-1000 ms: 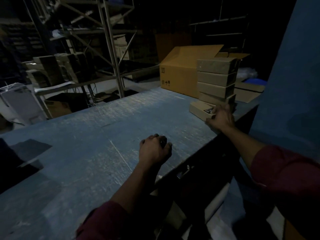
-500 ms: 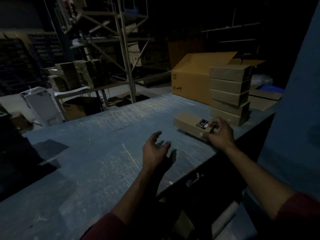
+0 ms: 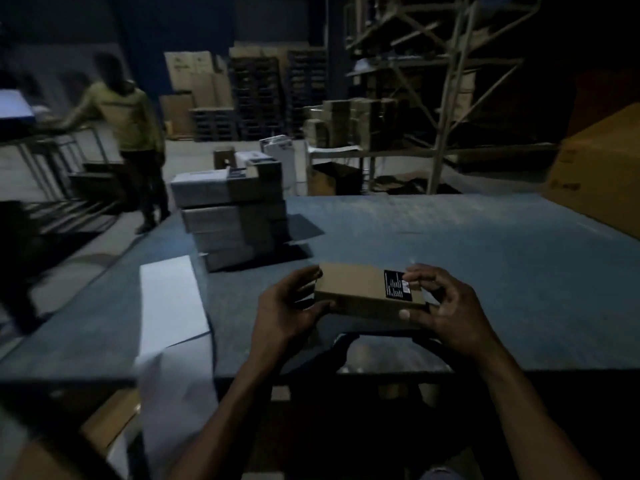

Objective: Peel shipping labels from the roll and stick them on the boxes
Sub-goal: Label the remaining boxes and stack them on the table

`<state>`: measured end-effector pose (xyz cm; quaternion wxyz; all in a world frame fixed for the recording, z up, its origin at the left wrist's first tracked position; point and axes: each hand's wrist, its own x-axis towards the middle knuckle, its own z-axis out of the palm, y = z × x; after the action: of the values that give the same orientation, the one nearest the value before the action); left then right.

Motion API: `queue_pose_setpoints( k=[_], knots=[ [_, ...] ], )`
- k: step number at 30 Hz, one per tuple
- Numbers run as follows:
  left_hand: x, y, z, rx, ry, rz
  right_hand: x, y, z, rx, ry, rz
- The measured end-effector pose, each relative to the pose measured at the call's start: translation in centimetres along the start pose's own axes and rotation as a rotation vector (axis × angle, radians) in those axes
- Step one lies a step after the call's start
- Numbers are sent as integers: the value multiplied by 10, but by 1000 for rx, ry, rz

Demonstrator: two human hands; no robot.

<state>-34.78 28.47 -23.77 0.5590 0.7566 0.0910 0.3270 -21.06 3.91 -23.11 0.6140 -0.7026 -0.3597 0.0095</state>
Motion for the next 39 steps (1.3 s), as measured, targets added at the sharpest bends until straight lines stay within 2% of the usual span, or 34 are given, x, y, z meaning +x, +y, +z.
queue_pose_setpoints(
  k=[4,9,12,14,17,20,21,24,27,29,33,37,39],
  knots=[
    [-29,-11,-41,131,93,-27,13,2,42,-79,-121,-64],
    [-43,-15,-51,268,76,-119,11,7,69,-174,-205,-47],
    [-49,-8,-54,260,27,-113,7,3,72,-257,-223,-36],
    [-57,0,-67,268,32,-88,1,-7,81,-340,-144,-114],
    [-62,11,-108,336,179,-11,-9,-36,107,-389,109,-275],
    [-54,12,-163,583,338,18,-23,-73,148,-346,211,-427],
    [-48,10,-180,712,304,-22,-27,-82,165,-298,173,-430],
    [-34,6,-208,994,-58,-221,-30,-97,215,-274,-51,-331],
    [-20,-4,-216,1216,-302,-221,-19,-93,253,-418,-296,-81],
    [-13,-4,-220,1291,-328,-171,-12,-86,269,-456,-355,25],
    [-9,1,-222,1126,-297,-146,-2,-82,286,-471,-332,163],
    [6,-5,-225,1313,-428,-106,7,-81,297,-502,-308,220],
    [9,-4,-223,1314,-466,-50,10,-79,299,-528,-300,228]
  ],
)
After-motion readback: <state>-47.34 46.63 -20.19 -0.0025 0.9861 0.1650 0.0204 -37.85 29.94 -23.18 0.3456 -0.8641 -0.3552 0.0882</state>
